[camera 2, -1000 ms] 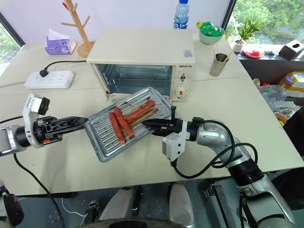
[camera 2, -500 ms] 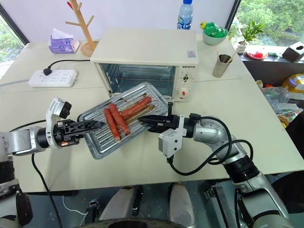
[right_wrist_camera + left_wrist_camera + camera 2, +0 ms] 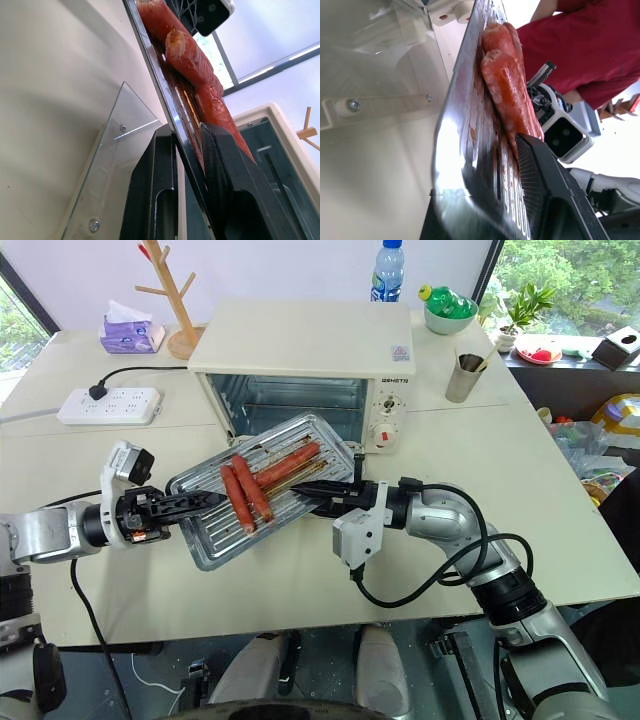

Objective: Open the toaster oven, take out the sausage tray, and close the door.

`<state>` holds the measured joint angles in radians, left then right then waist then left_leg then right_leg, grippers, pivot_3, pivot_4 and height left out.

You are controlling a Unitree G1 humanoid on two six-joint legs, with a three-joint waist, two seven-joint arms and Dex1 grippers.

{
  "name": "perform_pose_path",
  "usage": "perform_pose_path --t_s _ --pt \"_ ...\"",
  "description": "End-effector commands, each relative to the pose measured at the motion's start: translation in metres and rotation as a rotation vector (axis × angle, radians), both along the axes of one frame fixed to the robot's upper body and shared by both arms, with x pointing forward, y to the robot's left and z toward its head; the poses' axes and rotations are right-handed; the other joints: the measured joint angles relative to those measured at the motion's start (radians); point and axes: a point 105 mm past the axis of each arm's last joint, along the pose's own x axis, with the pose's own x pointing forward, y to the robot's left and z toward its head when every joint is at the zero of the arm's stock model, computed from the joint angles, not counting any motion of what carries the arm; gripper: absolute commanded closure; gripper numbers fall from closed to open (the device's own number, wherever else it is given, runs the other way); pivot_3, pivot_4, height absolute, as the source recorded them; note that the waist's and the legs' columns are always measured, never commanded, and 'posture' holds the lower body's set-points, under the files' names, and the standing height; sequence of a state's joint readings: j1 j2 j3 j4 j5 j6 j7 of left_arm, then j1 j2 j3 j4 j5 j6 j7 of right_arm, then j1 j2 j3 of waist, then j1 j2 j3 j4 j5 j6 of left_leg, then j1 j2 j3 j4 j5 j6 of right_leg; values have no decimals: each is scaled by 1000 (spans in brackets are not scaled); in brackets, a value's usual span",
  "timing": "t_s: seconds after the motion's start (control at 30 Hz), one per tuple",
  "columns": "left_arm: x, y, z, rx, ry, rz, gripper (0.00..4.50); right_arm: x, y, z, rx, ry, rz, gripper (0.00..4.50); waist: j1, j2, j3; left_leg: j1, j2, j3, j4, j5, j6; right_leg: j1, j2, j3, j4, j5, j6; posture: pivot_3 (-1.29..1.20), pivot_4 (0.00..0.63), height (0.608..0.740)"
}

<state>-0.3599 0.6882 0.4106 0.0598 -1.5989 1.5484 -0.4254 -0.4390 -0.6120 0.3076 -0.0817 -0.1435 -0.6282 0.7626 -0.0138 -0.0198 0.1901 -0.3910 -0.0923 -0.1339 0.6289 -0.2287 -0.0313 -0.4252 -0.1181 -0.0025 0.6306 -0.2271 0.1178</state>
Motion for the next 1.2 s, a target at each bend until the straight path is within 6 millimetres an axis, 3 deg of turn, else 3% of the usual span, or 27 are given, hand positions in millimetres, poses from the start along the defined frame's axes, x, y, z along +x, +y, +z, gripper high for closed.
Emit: perform_pose_path --t_s 0.03,0.13,0.17,0.23,0.73,0.97,1.2 --pt "0 -2 5 -29 -16 2 3353 -4 -1 19 35 -77 18 4249 0 0 0 0 0 0 0 0 0 0 0 0 0 0 0 0 150 736" --pt "1 -3 7 -55 -12 9 3353 -4 -2 20 33 -79 16 4249 0 0 0 0 0 0 0 0 0 0 0 0 0 0 0 0 150 736" --pt "1 -3 8 -58 -11 10 3878 -4 -2 20 32 -79 15 4249 0 0 0 0 0 0 0 0 0 0 0 0 0 0 0 0 150 736" --pt "1 -3 8 -59 -7 13 4476 -4 -3 20 31 -79 14 4249 0 0 0 0 0 0 0 0 0 0 0 0 0 0 0 0 150 736" --pt "1 3 1 -104 74 102 4476 -12 -17 7 -25 5 -4 4249 1 0 0 0 0 0 0 0 0 0 0 1 0 -2 -3 0 150 736" --pt "-6 5 -13 -140 98 167 4500 -18 -25 2 -70 107 -3 900 2 1 0 0 0 1 -1 0 0 0 0 1 -1 -2 -4 0 150 736" --pt "-9 17 -22 -182 111 271 4500 -17 -38 3 -46 282 -51 900 4 0 0 0 0 1 -1 0 1 0 -1 1 -2 -3 -5 0 150 736"
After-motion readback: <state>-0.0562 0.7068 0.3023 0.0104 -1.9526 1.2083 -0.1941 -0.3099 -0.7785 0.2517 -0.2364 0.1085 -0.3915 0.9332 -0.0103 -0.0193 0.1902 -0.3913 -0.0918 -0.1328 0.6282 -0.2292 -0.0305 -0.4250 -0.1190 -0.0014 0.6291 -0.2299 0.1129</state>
